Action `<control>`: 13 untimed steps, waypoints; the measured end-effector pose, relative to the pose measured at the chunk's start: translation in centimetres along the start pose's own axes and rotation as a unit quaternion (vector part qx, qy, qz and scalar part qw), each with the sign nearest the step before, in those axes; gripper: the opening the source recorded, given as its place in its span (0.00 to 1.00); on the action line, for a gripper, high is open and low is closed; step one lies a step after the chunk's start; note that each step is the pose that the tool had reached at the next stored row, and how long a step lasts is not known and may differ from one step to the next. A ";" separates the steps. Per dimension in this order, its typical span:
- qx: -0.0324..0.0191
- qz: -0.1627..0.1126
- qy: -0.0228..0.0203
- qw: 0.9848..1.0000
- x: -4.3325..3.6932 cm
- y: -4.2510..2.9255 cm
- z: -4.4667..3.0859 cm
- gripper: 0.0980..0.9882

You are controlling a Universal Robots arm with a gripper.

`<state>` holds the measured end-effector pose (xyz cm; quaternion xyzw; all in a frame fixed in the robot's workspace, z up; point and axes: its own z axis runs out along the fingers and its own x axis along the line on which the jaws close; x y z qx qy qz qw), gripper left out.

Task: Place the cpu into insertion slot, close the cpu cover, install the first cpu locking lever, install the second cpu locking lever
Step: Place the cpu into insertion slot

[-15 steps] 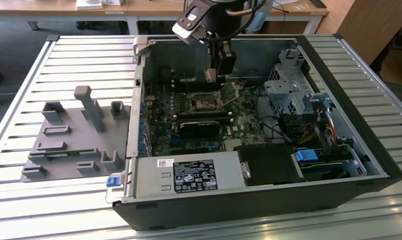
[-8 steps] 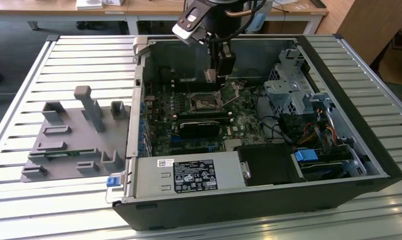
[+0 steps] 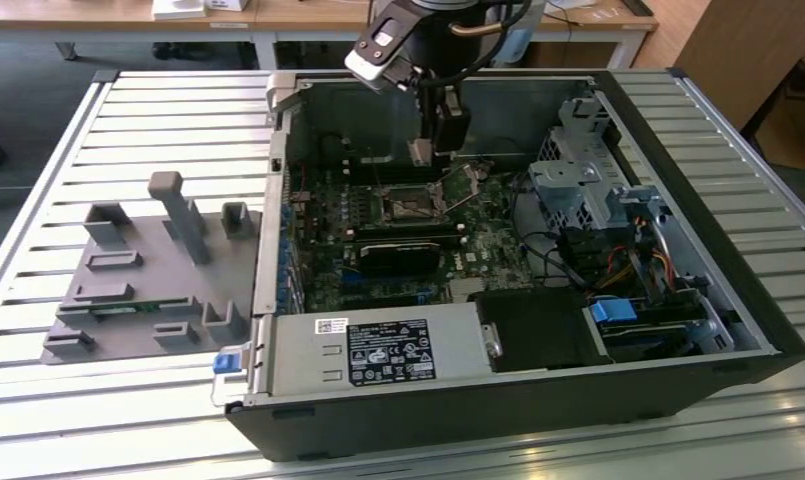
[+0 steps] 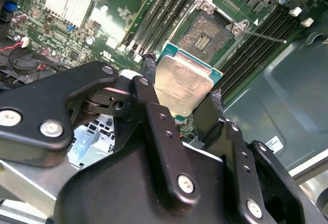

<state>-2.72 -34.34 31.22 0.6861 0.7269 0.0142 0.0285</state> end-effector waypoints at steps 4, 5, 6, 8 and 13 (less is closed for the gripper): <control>0.000 0.006 0.000 1.000 0.48 0.00 0.35 0.50; 0.000 0.009 0.000 1.000 0.53 0.00 0.45 0.50; 0.000 0.011 -0.001 1.000 0.58 0.00 0.54 0.50; 0.000 0.014 -0.001 1.000 0.65 -0.01 0.74 0.50; 0.000 0.015 -0.001 1.000 0.84 -0.03 1.22 0.50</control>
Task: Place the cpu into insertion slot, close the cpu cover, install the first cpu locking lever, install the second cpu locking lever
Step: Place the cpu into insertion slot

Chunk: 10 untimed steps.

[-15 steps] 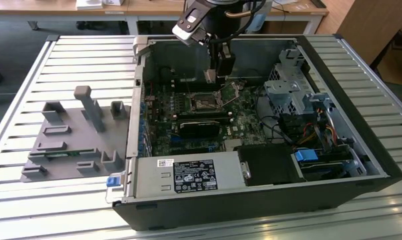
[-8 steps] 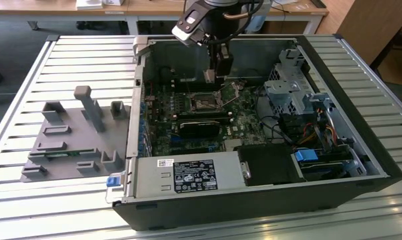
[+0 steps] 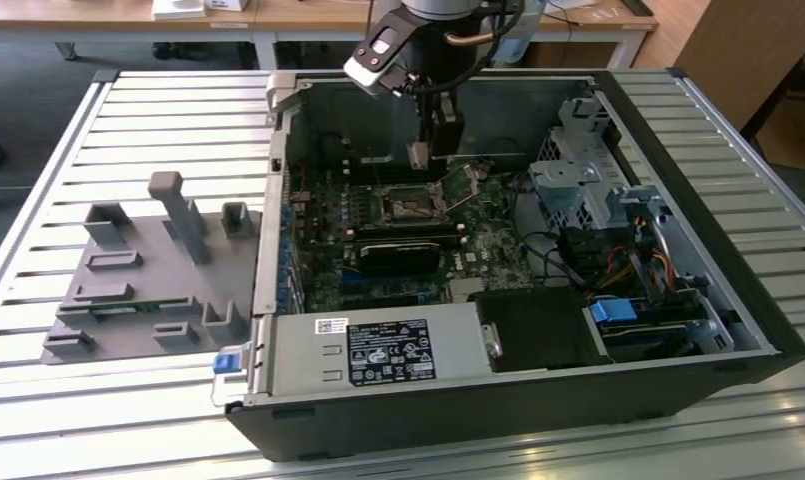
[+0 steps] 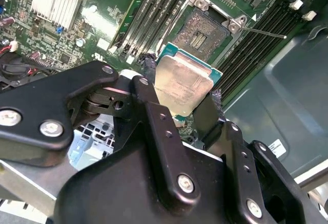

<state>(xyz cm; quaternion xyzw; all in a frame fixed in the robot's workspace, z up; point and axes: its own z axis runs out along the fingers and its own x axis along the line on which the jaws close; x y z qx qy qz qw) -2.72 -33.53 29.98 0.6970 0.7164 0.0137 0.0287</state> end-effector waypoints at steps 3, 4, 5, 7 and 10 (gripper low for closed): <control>0.000 0.000 0.000 1.000 0.06 -0.01 0.27 0.50; 0.000 0.000 0.000 1.000 0.07 -0.02 0.36 0.50; 0.000 0.000 0.000 1.000 0.08 -0.03 0.45 0.50; 0.000 0.000 0.000 1.000 0.08 -0.04 0.61 0.50; 0.000 0.000 -0.002 1.000 0.18 -0.04 0.93 0.50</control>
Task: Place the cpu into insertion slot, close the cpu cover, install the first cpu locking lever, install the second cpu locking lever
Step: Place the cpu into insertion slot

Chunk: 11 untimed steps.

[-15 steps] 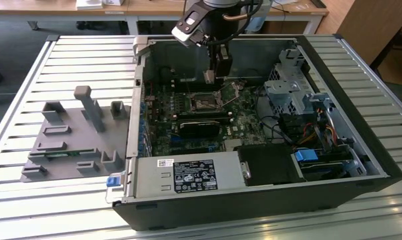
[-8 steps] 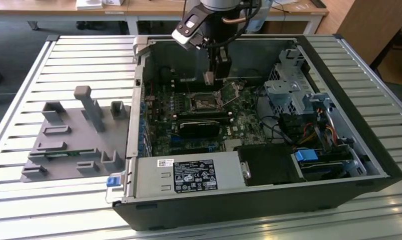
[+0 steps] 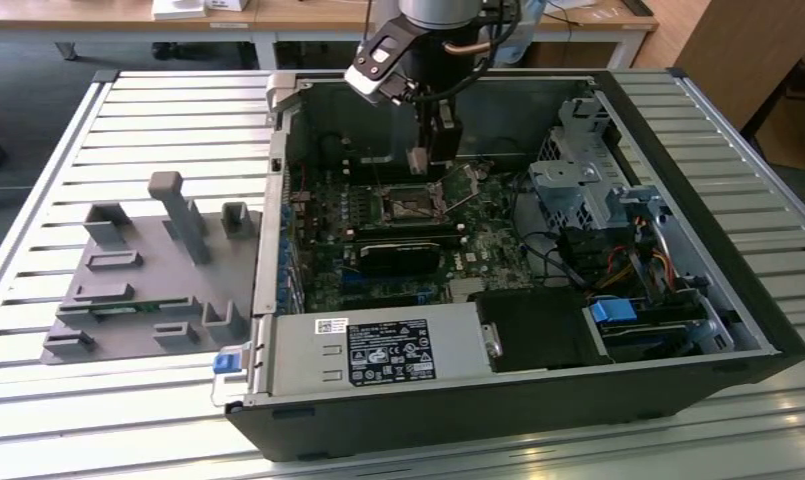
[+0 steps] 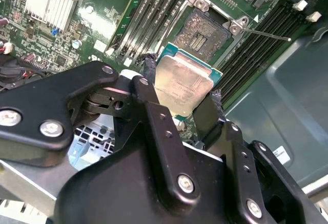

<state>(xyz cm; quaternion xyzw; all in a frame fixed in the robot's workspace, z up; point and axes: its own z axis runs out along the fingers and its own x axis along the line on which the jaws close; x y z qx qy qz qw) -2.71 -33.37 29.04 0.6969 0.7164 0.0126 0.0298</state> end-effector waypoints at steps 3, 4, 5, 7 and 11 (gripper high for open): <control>0.000 0.000 -0.001 1.000 0.02 -0.03 0.46 0.50; 0.000 0.000 -0.002 1.000 0.06 -0.05 0.64 0.50; 0.000 0.000 -0.002 1.000 0.12 -0.06 0.79 0.50; 0.000 0.000 -0.002 1.000 0.23 -0.13 1.05 0.50; 0.000 0.000 -0.002 1.000 0.54 -0.22 1.40 0.50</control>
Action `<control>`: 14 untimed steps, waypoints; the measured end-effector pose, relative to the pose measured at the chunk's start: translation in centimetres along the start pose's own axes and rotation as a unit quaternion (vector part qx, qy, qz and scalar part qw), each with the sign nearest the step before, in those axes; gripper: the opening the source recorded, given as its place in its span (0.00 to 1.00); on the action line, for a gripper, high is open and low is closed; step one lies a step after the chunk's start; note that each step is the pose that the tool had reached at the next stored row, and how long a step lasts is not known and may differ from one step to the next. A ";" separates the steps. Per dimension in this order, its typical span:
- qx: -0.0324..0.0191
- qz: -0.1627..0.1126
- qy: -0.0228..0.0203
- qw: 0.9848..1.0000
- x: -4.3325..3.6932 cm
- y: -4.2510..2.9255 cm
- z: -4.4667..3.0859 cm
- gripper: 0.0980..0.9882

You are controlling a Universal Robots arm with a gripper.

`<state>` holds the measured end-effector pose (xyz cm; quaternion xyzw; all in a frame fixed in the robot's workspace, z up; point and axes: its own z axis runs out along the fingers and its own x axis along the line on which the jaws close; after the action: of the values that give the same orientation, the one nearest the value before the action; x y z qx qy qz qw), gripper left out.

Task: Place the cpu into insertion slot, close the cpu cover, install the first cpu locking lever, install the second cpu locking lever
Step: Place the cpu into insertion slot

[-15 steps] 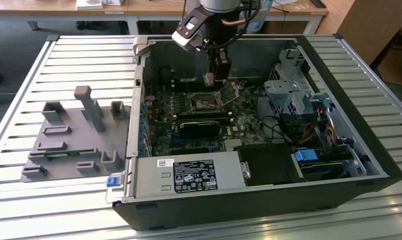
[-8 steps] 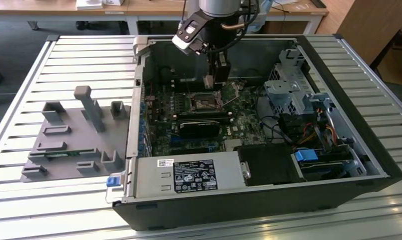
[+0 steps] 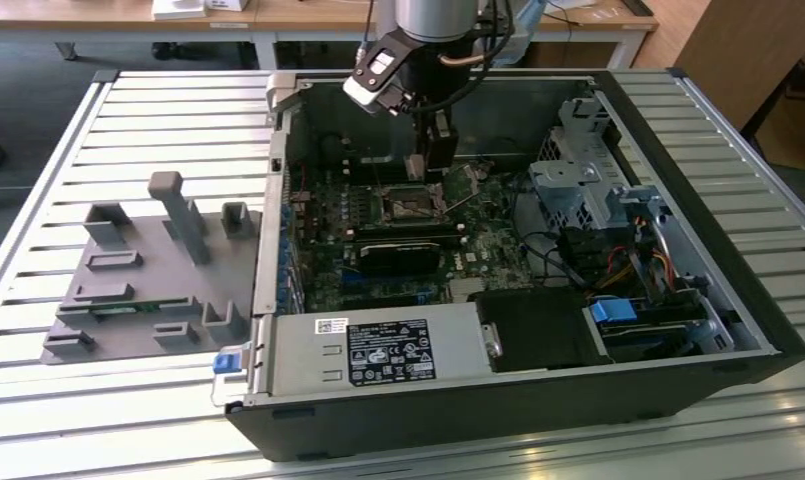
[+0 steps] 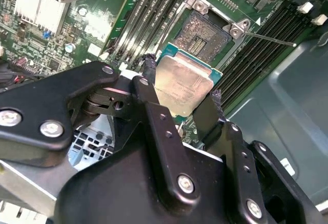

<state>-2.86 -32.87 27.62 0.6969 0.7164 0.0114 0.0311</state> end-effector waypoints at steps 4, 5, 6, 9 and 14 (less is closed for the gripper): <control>0.000 0.000 0.000 1.000 0.28 -0.06 0.50 0.50; 0.000 0.000 0.000 1.000 0.36 -0.08 0.66 0.50; 0.000 0.000 0.000 1.000 0.46 -0.10 0.83 0.50; 0.000 0.001 0.000 1.000 0.65 -0.13 1.33 0.50; 0.000 0.001 0.000 1.000 0.71 -0.17 1.85 0.50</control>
<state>-2.94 -32.21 25.74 0.6974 0.7159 0.0114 0.0311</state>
